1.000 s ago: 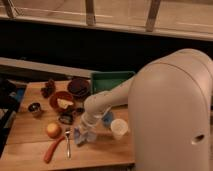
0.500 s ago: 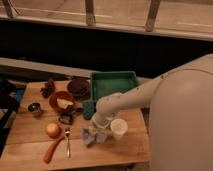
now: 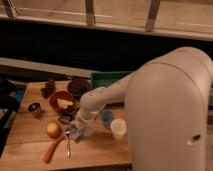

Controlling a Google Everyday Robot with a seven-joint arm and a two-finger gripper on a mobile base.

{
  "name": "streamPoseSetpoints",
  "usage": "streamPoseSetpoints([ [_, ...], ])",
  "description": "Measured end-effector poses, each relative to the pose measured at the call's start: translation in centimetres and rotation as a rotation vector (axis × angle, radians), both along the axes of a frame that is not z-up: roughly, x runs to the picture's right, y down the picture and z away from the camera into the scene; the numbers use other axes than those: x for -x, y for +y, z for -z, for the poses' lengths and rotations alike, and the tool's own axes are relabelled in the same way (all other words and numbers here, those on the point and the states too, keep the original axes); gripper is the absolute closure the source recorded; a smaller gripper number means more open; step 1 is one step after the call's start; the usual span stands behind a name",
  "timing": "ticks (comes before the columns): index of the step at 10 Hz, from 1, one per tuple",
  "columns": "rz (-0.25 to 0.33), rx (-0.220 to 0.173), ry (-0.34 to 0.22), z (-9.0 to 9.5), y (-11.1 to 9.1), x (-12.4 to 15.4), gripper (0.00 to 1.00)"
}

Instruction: Wipe table surface with towel

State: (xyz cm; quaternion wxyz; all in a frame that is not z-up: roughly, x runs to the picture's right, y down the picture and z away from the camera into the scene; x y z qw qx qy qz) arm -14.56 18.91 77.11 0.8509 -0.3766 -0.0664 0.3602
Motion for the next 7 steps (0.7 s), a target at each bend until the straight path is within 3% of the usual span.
streamPoseSetpoints([
  [4, 0.013, 0.025, 0.029, -0.6, -0.2, 2.8, 1.0],
  [7, 0.001, 0.057, 0.081, -0.1, 1.2, 0.1, 1.0],
])
